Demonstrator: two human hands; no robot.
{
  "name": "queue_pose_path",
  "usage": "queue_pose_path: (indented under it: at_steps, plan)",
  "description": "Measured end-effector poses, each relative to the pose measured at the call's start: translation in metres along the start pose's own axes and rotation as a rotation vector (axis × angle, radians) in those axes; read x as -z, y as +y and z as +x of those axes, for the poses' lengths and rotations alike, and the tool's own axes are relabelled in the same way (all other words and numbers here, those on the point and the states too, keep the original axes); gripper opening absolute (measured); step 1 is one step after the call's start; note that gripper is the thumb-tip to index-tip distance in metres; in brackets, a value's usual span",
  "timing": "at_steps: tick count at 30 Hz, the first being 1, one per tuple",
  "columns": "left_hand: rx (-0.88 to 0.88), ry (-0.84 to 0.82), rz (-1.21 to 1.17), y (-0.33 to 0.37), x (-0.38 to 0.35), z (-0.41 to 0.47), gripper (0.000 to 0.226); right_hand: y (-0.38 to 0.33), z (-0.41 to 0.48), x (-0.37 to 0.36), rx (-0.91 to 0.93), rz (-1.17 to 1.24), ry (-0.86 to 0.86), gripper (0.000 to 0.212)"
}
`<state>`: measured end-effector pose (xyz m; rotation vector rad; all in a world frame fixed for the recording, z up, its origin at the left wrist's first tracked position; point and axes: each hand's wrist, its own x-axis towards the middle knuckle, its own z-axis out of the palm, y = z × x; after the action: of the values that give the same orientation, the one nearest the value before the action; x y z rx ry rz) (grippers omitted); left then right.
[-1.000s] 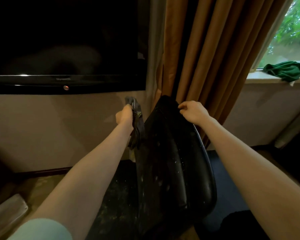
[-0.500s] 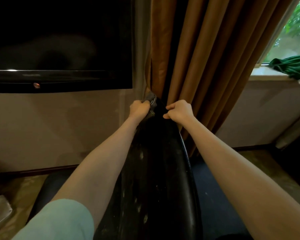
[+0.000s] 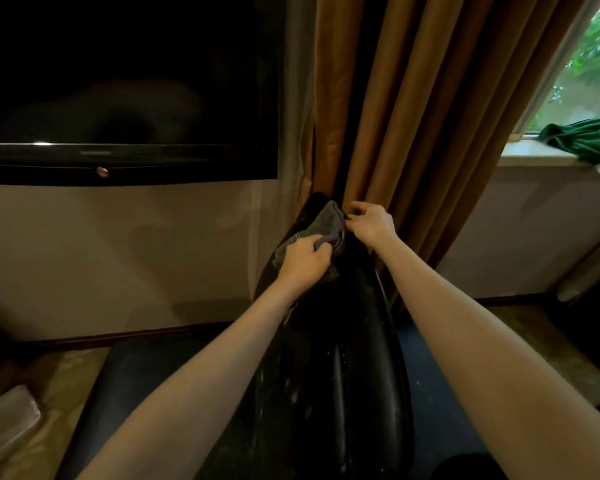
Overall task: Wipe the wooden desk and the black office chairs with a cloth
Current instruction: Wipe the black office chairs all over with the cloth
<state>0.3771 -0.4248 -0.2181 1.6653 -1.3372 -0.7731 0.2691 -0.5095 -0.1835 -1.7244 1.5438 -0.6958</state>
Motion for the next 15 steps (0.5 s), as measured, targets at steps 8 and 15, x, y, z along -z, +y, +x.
queue_pose_path:
  at_steps: [8,15]
  plan:
    - [0.038,-0.098,-0.006,0.011,0.0,-0.014,0.033,0.011,-0.062,0.025,-0.213,-0.005,-0.078,0.038]
    - [-0.032,-0.182,0.073,0.009,0.004,-0.031,0.039,0.021,-0.091,0.024,-0.35,0.194,0.114,0.018]
